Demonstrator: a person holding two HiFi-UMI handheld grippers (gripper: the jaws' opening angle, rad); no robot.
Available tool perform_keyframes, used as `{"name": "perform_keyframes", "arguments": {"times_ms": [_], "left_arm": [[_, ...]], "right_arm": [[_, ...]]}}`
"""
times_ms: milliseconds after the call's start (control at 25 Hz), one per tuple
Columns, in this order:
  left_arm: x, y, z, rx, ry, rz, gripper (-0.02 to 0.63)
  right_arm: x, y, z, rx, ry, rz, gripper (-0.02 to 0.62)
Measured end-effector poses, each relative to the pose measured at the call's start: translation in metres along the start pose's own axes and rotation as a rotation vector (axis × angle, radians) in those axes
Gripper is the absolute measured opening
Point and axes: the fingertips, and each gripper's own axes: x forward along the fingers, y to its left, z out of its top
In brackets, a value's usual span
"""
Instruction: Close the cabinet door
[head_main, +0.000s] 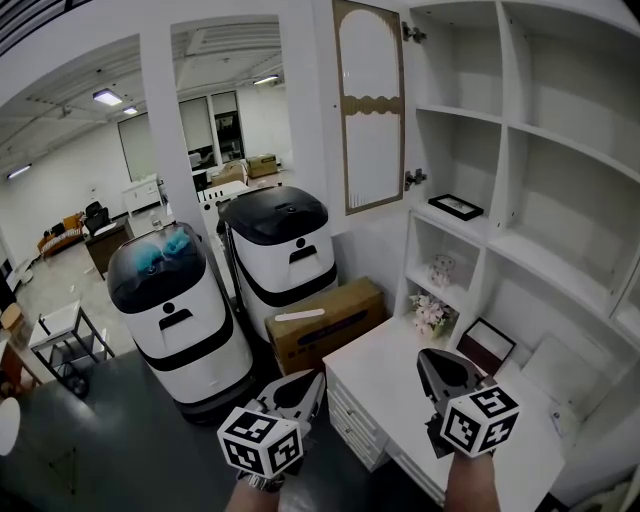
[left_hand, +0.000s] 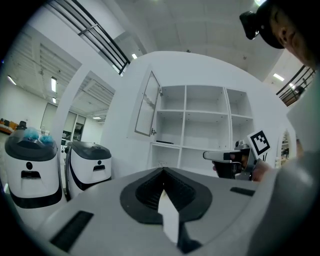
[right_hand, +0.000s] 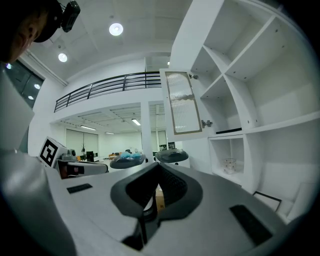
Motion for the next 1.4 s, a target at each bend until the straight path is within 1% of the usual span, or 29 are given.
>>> {"name": "perform_keyframes", "arguments": {"times_ms": [520,1000,1160,1400], "left_arm": [[-0.015,0.05,-0.005,-0.008,0.02,-0.025,0.003],[-0.035,0.092,-0.003,-0.014,0.005,-0.045,0.003],[-0.034,0.101,-0.005,-0.028,0.002,-0.044,0.003],[-0.018,0.119,-0.008,-0.049,0.008,-0.024,0.003]], "right_arm": [[0.038,0.035,-0.012,0.03,-0.007,-0.021,0.003],[0.066,0.074,-0.015,0.031,-0.02,-0.035,0.003],[0.075,0.077,-0.02,0.037,-0.007,-0.034,0.003],[0.101,0.068,-0.025,0.041,0.01,-0.021,0.003]]}}
